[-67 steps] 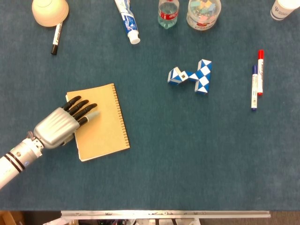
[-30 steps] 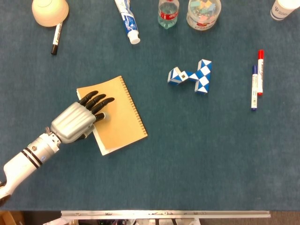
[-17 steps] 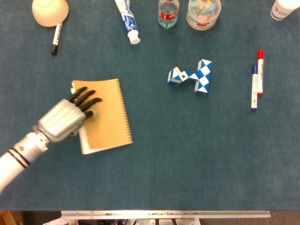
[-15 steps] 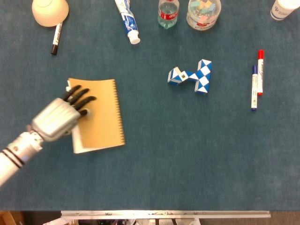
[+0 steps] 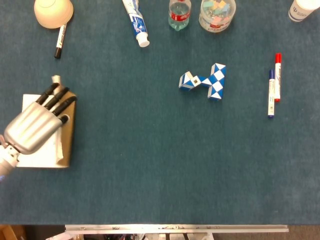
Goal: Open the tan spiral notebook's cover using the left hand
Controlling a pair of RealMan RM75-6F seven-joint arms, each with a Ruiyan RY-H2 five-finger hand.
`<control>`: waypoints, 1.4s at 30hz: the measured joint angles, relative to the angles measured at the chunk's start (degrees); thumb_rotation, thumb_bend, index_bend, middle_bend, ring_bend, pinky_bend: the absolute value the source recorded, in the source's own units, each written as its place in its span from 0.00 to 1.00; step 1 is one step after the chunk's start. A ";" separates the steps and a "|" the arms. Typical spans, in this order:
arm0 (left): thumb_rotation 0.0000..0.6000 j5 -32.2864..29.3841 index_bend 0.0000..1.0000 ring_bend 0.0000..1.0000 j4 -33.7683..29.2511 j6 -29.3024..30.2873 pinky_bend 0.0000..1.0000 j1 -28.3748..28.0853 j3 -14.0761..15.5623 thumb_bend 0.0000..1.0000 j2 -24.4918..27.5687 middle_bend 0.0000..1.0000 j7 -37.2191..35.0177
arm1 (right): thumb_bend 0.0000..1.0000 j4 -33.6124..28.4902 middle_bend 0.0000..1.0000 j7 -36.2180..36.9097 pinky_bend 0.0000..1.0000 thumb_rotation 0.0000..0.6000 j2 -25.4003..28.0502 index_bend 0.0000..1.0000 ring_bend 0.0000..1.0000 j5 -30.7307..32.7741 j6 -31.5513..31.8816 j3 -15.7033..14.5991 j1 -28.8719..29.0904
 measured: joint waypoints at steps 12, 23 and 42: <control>1.00 -4.31 0.54 0.00 -12.17 -11.00 0.03 -2.20 -3.26 0.59 -2.83 0.12 20.35 | 0.40 1.74 0.28 2.12 0.31 1.00 -0.16 0.34 0.21 0.48 0.60 -0.19 -0.84; 1.00 -14.42 0.00 0.00 -19.01 -16.95 0.03 -3.02 -5.79 0.59 -8.77 0.05 28.65 | 0.40 2.92 0.28 3.54 0.31 1.00 -0.24 0.34 0.21 0.85 0.95 -0.20 -1.41; 1.00 -20.17 0.00 0.00 -18.90 -3.19 0.03 3.98 -8.85 0.50 -11.03 0.03 18.06 | 0.40 0.78 0.28 1.12 0.31 1.00 1.49 0.34 0.21 1.17 -2.40 -0.38 -0.05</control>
